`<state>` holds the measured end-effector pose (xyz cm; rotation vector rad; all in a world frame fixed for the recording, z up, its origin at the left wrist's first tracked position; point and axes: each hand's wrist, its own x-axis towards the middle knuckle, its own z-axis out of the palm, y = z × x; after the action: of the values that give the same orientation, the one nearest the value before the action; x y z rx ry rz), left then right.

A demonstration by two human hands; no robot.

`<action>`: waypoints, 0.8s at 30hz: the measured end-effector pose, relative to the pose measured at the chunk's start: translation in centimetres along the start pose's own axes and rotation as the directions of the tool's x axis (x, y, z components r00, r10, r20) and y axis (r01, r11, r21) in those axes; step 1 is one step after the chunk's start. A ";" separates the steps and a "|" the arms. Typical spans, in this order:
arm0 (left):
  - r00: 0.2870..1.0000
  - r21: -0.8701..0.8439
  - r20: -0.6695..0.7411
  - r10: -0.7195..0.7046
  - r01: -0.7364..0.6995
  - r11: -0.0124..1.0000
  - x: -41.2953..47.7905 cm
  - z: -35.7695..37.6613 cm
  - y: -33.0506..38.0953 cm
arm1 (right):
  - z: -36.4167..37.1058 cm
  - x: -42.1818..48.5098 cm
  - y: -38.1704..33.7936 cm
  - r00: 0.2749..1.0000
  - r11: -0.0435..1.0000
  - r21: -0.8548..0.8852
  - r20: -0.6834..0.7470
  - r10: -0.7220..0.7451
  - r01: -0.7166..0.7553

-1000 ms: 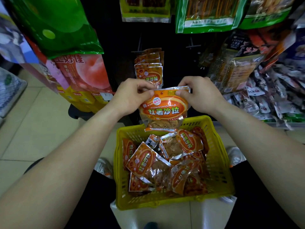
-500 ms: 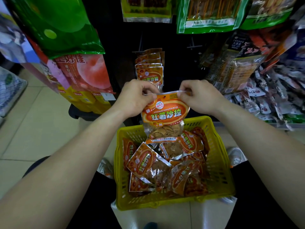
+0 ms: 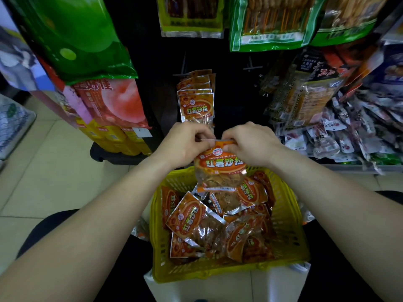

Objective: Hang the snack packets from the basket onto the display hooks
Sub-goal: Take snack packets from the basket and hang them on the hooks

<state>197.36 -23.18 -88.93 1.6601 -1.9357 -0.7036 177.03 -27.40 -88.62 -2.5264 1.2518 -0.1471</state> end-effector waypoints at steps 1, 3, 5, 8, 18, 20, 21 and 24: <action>1.000 0.025 0.008 -0.012 0.012 1.000 -0.1 0.0 -0.3 | 0.1 -0.1 0.1 1.000 1.000 -0.002 0.001 0.017 -0.017; 0.997 0.092 0.049 -0.055 0.051 0.994 -0.4 -0.1 -1.1 | 0.4 -0.6 0.4 0.998 0.998 -0.010 -0.028 0.061 -0.062; 0.986 0.137 0.105 -0.130 0.115 0.984 -0.7 -0.4 -2.1 | 0.6 -1.1 0.9 0.990 0.993 -0.053 -0.092 0.104 -0.110; 0.966 0.157 0.133 -0.223 0.202 0.967 -1.7 -0.7 -3.6 | 0.1 -1.5 1.6 0.975 0.978 -0.124 -0.171 0.143 -0.165; 0.943 0.183 0.135 -0.305 0.278 0.943 -2.6 -0.1 -7.8 | -2.0 5.9 3.2 0.955 0.970 -0.144 -0.250 0.157 -0.197; 0.937 0.181 0.137 -0.321 0.295 0.938 -1.3 0.5 -8.9 | -0.5 8.0 3.7 0.959 0.966 -0.143 -0.215 0.184 -0.217; 0.933 0.177 0.140 -0.330 0.305 0.936 -0.6 1.0 -9.5 | 0.4 9.1 3.9 0.961 0.965 -0.134 -0.196 0.195 -0.223; 0.920 0.156 0.163 -0.355 0.332 0.930 1.9 3.6 -11.4 | 3.0 12.4 4.7 0.964 0.968 -0.086 -0.148 0.222 -0.237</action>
<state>203.07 -26.24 -99.12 2.1129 -1.8622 -0.9171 181.73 -39.16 -93.56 -2.4664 1.6356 -0.2113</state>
